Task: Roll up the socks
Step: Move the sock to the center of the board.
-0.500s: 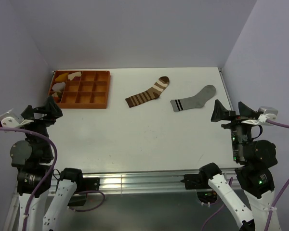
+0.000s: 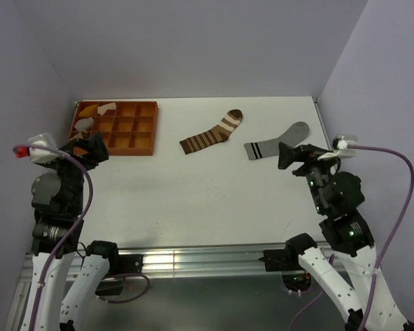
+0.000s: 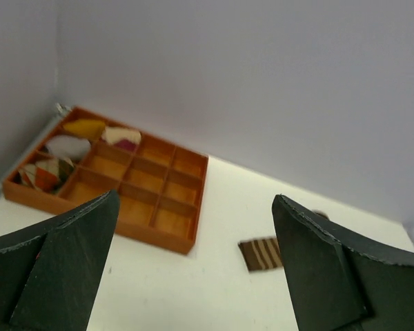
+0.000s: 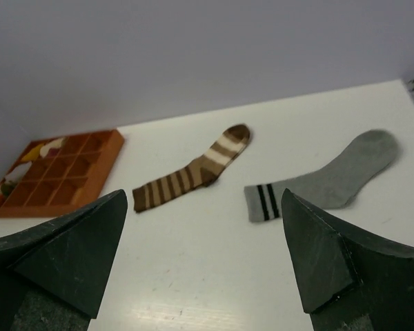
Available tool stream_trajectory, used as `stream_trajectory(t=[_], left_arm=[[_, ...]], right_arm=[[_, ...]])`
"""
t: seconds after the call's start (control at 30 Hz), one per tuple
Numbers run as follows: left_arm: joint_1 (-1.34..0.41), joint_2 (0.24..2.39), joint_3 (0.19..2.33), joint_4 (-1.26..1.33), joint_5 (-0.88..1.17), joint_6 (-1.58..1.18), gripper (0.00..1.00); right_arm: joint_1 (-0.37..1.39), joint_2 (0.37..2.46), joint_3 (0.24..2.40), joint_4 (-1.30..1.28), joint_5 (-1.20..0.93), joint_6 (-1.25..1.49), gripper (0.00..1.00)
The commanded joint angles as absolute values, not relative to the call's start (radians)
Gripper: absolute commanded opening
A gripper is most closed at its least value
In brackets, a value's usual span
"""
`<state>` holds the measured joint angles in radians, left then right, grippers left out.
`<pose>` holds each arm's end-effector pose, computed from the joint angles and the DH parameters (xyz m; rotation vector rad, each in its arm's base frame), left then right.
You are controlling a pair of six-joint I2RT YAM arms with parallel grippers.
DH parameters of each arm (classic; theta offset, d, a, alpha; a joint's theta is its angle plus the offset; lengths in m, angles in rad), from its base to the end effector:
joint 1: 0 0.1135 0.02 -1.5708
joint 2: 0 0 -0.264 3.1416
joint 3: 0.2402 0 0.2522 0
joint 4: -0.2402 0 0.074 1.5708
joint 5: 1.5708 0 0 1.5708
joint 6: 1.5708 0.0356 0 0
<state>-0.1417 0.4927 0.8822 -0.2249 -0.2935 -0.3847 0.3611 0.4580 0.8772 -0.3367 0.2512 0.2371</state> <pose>0.0983 -0.0036 0.4046 -0.4109 1.3563 -0.2293 0.0879 0.0237 0.3937 0.1112 1.4938 0.2959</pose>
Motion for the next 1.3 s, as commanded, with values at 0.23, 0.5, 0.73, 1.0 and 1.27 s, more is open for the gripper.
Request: stream_trajectory(t=[0.23,0.5,0.73,1.0,1.27], left_arm=[[-0.143,0.633,0.808,-0.229,-0.037,-0.459,0.99],[-0.143,0.693,0.744,-0.19,0.055,-0.456,1.0],[-0.143,0.695,0.696,-0.147,0.066,-0.425,1.0],[-0.15,0.706,0.699,-0.16,0.06,-0.413,0.99],[-0.153,0.713,0.698,-0.163,0.06,-0.414,0.99]], right_arm=[[0.365,0.951,0.997,-0.357,0.164,0.434,1.0],[0.278,1.357,1.153,-0.253,0.043,0.451,0.82],[0.202,1.672,1.313,-0.339,0.021,0.261,0.74],[0.206,1.854,1.373,-0.368,0.025,0.158,0.68],[0.229,1.954,1.428,-0.411,0.071,0.077,0.65]])
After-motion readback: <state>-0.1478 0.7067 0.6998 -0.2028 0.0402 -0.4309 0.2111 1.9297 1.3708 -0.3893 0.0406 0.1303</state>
